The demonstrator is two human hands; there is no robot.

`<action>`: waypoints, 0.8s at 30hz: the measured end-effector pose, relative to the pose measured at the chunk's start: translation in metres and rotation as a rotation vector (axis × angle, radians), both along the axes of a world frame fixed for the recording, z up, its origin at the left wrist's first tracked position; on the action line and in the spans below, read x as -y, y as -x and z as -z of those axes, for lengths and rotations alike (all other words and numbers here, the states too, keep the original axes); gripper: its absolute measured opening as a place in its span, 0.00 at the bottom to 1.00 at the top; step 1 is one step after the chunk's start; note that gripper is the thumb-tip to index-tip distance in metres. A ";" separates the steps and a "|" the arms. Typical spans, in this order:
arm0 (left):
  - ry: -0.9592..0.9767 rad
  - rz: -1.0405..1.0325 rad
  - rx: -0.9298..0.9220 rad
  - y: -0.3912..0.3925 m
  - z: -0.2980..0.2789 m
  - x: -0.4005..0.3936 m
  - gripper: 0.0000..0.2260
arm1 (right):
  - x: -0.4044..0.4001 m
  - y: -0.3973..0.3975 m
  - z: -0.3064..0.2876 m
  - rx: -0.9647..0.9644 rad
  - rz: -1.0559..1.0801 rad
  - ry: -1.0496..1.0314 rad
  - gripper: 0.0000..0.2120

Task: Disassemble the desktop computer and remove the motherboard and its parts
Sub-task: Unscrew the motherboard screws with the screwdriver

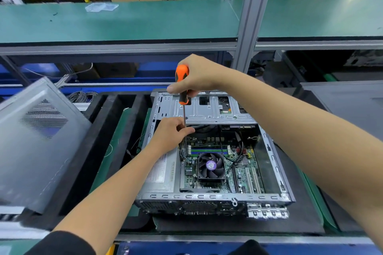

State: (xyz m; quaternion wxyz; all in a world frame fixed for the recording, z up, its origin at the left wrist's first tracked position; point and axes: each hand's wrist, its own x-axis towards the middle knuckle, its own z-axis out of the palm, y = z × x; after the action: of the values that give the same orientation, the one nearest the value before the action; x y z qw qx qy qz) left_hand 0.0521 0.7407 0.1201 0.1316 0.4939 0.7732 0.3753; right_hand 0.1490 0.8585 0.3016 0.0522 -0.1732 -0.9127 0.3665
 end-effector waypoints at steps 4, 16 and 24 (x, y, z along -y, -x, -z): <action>0.002 0.005 -0.031 -0.001 0.001 0.000 0.19 | 0.001 -0.003 0.012 0.049 0.030 -0.094 0.16; 0.002 0.056 0.024 -0.003 0.000 0.001 0.11 | 0.002 -0.006 0.014 -0.045 0.101 -0.110 0.16; 0.096 0.122 -0.011 -0.005 -0.005 0.002 0.05 | -0.008 -0.015 0.001 -0.198 0.179 -0.015 0.10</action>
State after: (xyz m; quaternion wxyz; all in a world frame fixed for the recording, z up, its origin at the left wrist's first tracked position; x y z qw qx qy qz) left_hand 0.0574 0.7389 0.1251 0.1733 0.5353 0.7596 0.3263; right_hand 0.1636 0.8661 0.3008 0.1759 -0.2163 -0.8866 0.3690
